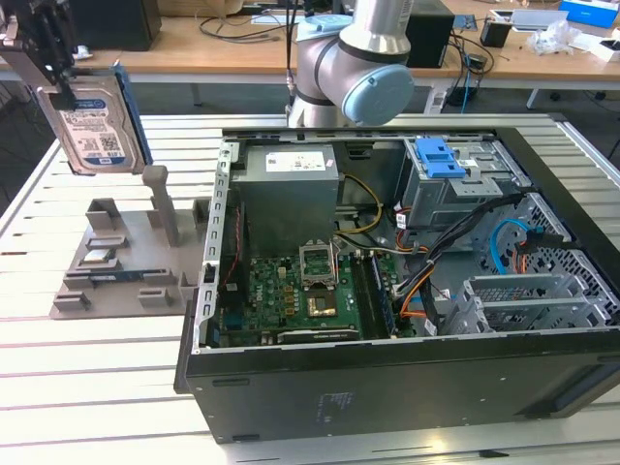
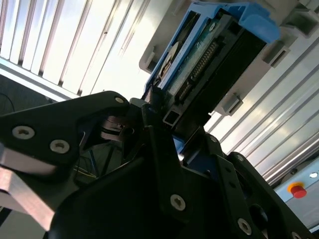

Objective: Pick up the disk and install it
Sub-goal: 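Pick up the disk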

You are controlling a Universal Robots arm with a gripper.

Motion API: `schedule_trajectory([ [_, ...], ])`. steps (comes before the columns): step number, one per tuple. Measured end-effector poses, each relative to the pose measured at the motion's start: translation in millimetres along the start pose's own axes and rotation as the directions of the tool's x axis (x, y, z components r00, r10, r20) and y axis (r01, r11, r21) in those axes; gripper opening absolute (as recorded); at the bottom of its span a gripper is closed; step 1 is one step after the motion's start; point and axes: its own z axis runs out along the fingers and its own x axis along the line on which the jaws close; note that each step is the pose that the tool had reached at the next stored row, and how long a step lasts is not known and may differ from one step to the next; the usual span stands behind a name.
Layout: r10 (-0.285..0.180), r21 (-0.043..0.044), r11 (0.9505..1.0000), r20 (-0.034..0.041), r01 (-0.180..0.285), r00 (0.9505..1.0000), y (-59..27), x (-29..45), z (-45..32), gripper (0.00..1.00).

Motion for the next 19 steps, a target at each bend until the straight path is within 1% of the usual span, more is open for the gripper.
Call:
schedule_trajectory([
  [4,0.000,-0.0001,1.0000,0.0000,0.000,1.0000,0.4,-0.4,-12.0,0.37],
  [6,0.000,0.0001,1.0000,0.0000,0.000,1.0000,0.7,-0.7,-19.5,0.37],
  [10,0.000,0.0000,1.0000,0.0000,0.000,1.0000,1.0,-1.0,-30.4,0.37],
  [13,0.000,-0.0001,1.0000,0.0000,0.000,1.0000,1.4,-1.4,-40.9,0.37],
  [14,0.000,0.0000,1.0000,0.0000,0.000,1.0000,1.5,-1.6,-46.0,0.37],
  [15,0.000,-0.0002,1.0000,-0.0001,0.000,1.0000,1.8,-1.8,-54.5,0.37],
  [17,0.000,-0.0002,1.0000,-0.0001,0.000,1.0000,2.3,-2.1,-67.7,0.37],
  [19,0.000,0.0000,1.0000,0.0000,0.000,1.0000,2.7,-2.4,-79.0,0.37],
])
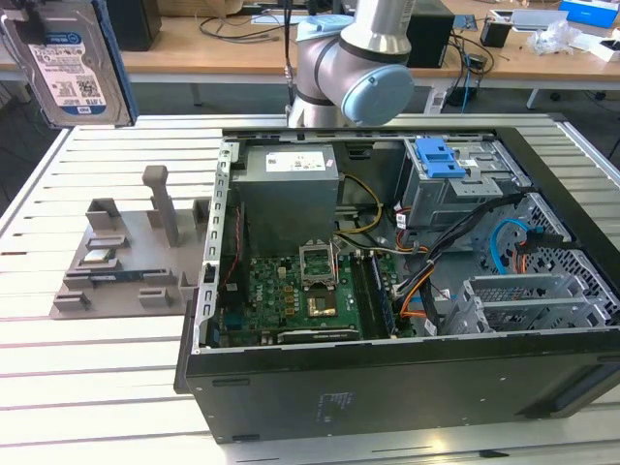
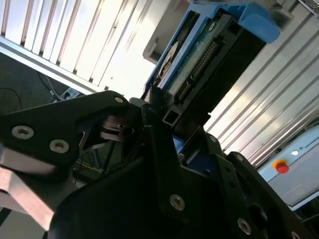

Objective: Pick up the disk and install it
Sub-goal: 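Pick up the disk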

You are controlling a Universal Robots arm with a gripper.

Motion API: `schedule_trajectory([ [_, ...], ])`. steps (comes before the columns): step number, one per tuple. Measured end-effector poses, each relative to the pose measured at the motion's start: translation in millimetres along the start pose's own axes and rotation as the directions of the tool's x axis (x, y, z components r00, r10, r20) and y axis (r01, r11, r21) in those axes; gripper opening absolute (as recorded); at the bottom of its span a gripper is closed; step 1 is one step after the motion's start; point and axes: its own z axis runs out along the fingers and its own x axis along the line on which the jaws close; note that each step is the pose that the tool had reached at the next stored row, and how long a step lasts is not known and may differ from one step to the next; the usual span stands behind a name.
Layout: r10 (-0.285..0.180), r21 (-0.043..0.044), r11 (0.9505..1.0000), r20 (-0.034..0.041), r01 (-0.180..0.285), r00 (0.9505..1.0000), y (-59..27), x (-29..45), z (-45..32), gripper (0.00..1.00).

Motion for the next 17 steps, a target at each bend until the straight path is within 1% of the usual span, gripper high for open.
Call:
schedule_trajectory([
  [3,0.000,-0.0001,1.0000,0.0000,0.000,1.0000,0.4,-0.3,-12.3,0.37],
  [4,0.000,-0.0001,1.0000,0.0000,0.000,1.0000,0.5,-0.4,-18.1,0.37],
  [6,0.000,-0.0001,1.0000,-0.0001,0.000,1.0000,0.7,-0.5,-22.5,0.37],
  [14,0.000,0.0000,1.0000,0.0004,0.000,1.0000,0.2,-0.4,-23.3,0.37],
  [17,0.000,-0.0001,1.0000,0.0004,0.000,1.0000,-5.0,-0.4,-23.5,0.37],
])
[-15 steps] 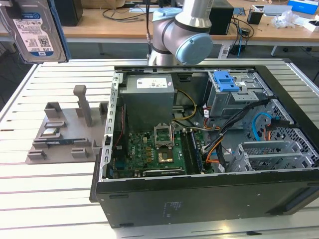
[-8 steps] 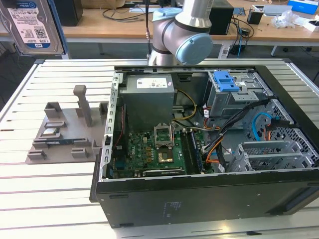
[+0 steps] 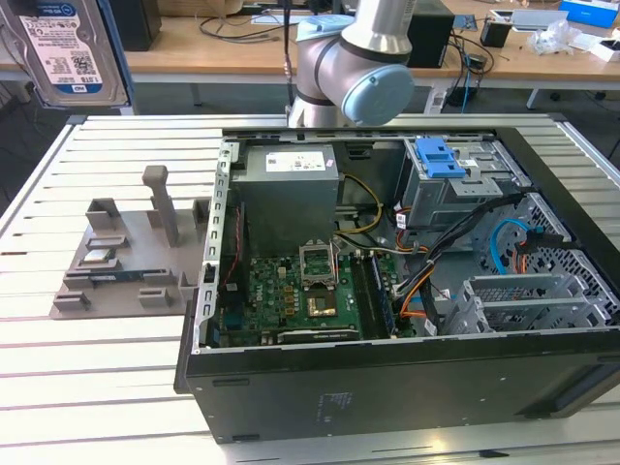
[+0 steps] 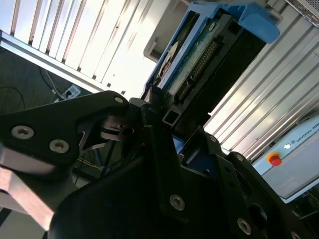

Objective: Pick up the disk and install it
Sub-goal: 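Pick up the disk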

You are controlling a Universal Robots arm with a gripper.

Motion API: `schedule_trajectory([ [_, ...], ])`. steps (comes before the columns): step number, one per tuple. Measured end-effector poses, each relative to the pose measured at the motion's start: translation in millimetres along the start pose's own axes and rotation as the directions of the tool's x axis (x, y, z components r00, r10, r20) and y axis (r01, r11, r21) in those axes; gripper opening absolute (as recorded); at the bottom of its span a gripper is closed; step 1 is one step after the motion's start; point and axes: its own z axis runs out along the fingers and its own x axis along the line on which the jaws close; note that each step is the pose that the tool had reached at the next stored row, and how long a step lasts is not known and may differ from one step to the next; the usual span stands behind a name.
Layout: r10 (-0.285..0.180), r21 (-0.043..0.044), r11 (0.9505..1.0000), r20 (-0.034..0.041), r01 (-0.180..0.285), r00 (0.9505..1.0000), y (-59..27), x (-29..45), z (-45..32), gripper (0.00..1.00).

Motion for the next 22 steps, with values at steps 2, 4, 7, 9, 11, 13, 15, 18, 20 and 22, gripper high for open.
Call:
schedule_trajectory([
  [2,0.000,0.0001,1.0000,0.0000,0.000,1.0000,-8.3,0.1,-0.2,0.37],
  [4,0.000,0.0001,1.0000,0.0000,0.000,1.0000,-15.7,0.2,-0.5,0.37],
  [7,0.000,0.0001,1.0000,0.0000,0.000,1.0000,-26.9,0.4,-0.9,0.37],
  [9,0.000,0.0001,1.0000,0.0000,0.000,1.0000,-34.5,0.6,-1.1,0.37],
  [11,0.000,0.0001,1.0000,0.0000,0.000,1.0000,-42.4,0.7,-1.4,0.37],
  [13,0.000,0.0000,1.0000,0.0000,0.000,1.0000,-49.9,0.7,-1.6,0.37],
  [15,0.000,-0.0001,1.0000,0.0000,0.000,1.0000,-61.9,1.0,-2.0,0.37],
  [18,0.000,-0.0007,1.0000,0.0001,0.000,1.0000,-82.3,1.3,-2.7,0.37],
  [20,0.000,-0.0016,1.0000,0.0000,0.000,1.0000,-96.2,1.5,-3.3,0.37],
  [22,0.000,-0.0021,1.0000,0.0001,0.000,1.0000,-108.1,1.7,-3.6,0.37],
])
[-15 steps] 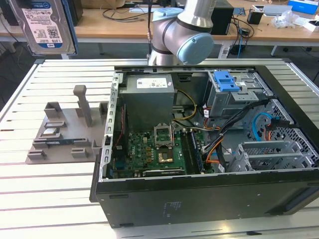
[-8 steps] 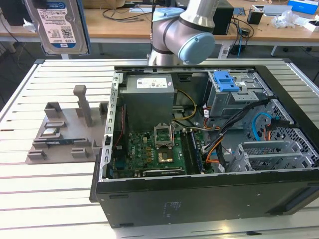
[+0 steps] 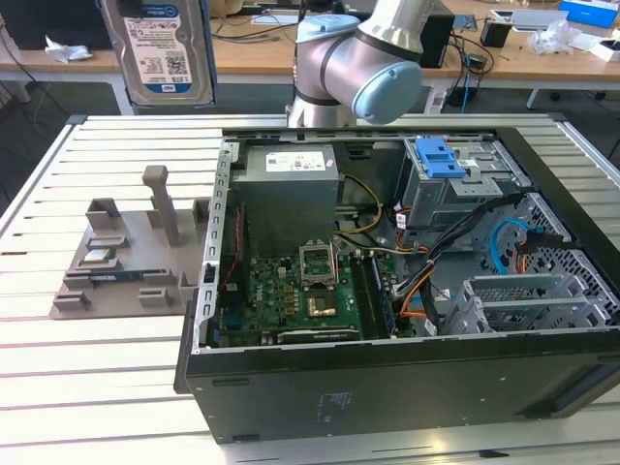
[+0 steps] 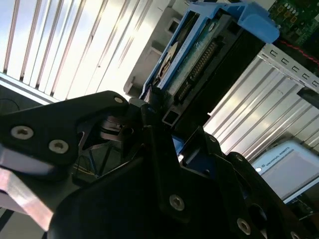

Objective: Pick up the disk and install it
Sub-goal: 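Pick up the disk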

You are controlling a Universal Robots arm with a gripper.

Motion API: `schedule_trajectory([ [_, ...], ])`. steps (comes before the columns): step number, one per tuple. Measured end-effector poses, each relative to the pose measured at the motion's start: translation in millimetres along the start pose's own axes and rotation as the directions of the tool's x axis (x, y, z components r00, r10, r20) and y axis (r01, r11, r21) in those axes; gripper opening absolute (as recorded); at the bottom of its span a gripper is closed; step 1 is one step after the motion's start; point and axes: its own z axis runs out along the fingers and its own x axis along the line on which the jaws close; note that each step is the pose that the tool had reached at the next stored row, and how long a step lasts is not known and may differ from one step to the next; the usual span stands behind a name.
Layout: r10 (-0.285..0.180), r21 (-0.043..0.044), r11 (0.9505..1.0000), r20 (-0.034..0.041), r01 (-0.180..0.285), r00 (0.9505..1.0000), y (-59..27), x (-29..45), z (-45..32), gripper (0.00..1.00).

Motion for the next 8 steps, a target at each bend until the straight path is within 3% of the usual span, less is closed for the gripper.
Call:
schedule_trajectory([
  [4,0.000,-0.0013,1.0000,0.0000,0.000,1.0000,-22.3,0.4,-0.8,0.37],
  [7,0.000,-0.0034,1.0000,0.0000,0.000,1.0000,-53.9,0.8,-2.0,0.37],
  [8,0.000,-0.0037,1.0000,0.0000,0.000,1.0000,-60.5,0.9,-2.2,0.37],
])
